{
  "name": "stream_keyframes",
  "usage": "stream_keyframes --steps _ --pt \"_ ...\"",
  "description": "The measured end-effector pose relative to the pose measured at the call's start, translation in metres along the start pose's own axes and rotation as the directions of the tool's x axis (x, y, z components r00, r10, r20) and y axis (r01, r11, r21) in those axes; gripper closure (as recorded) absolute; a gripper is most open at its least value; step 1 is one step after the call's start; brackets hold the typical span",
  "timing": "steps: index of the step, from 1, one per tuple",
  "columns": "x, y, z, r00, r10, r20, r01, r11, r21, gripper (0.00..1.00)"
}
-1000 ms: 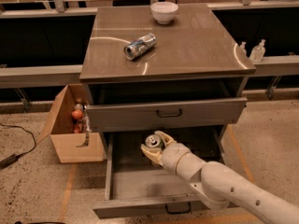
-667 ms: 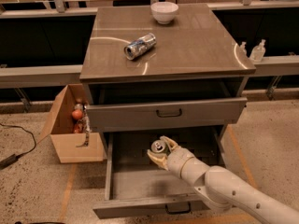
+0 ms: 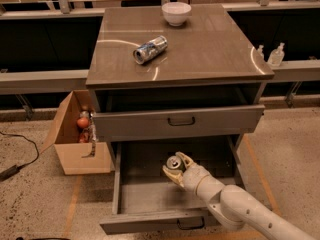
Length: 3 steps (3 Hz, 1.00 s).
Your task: Place green can into middle drawer
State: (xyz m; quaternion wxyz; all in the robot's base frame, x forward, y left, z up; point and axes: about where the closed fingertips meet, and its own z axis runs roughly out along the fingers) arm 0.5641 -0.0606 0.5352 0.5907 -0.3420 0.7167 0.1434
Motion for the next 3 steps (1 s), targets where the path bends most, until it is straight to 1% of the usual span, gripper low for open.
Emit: stream_keyframes --steps 1,2,3 --pt "0.023 -0.007 0.014 1.0 0.012 0.004 -0.012 0.9999 0.01 1.0" --pt "0.044 -0.01 0.027 0.999 0.042 -0.005 -0.041 0.9982 0.043 0.99" --pt "0.056 -0.012 0.029 0.997 0.061 -0.039 -0.058 0.9957 0.072 0.79"
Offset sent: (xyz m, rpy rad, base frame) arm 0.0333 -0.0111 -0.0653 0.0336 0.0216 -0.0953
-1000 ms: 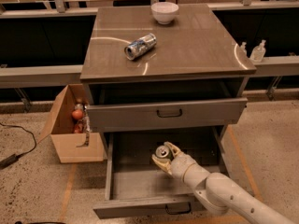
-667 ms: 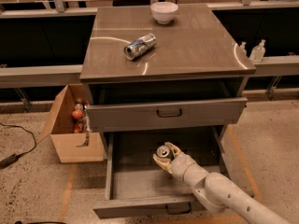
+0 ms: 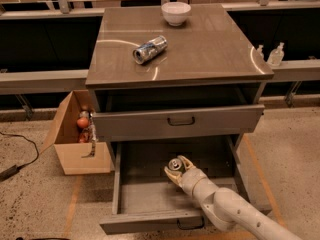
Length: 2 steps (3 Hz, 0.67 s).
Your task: Place green can into middle drawer
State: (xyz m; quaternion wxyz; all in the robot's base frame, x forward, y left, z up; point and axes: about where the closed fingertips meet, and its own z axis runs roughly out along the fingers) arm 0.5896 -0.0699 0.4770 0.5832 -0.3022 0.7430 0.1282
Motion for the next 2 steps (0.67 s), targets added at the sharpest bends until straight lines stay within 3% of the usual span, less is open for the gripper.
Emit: stream_keyframes --steps 2 --pt "0.0103 0.0084 -0.0067 0.998 0.054 -0.042 -0.052 0.9975 0.048 0.32"
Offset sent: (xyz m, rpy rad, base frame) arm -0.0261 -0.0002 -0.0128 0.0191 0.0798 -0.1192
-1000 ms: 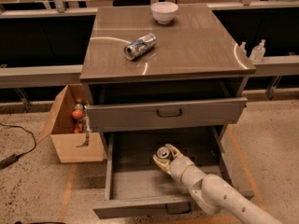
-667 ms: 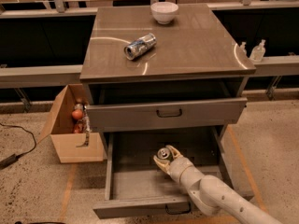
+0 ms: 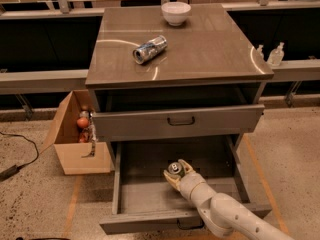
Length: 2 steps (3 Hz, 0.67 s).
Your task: Place green can into middle drawer
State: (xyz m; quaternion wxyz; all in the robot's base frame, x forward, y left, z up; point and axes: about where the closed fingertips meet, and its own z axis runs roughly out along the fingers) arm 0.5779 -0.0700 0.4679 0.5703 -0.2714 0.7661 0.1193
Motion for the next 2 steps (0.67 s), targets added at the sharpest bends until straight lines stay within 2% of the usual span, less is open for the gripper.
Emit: stream_keyframes --steps 1,2 --pt "-0.004 0.003 -0.028 0.999 0.037 -0.028 -0.035 0.9967 0.073 0.08" --pt "-0.015 0.008 -0.074 0.995 0.069 -0.072 -0.056 0.9833 0.173 0.0"
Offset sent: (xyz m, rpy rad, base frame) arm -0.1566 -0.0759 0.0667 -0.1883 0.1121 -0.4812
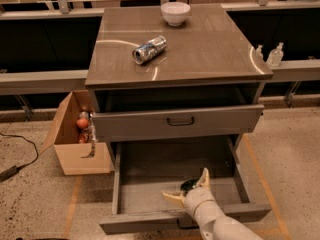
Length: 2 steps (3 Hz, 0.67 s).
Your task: Place green can into middle drawer
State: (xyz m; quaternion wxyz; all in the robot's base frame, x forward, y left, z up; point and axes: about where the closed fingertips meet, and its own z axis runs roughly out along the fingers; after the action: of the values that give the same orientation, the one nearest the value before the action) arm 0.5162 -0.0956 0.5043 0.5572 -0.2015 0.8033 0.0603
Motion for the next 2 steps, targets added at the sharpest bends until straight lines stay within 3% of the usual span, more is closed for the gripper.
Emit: stream_keyframes --steps 1,2 --pt "-0.013 -0.004 -0.066 0.997 -0.015 -0.079 0.024 0.9927 0.119 0.0" --pt "-0.016 -0.019 -0.138 0.978 -0.047 -0.202 0.103 0.955 0.278 0.0"
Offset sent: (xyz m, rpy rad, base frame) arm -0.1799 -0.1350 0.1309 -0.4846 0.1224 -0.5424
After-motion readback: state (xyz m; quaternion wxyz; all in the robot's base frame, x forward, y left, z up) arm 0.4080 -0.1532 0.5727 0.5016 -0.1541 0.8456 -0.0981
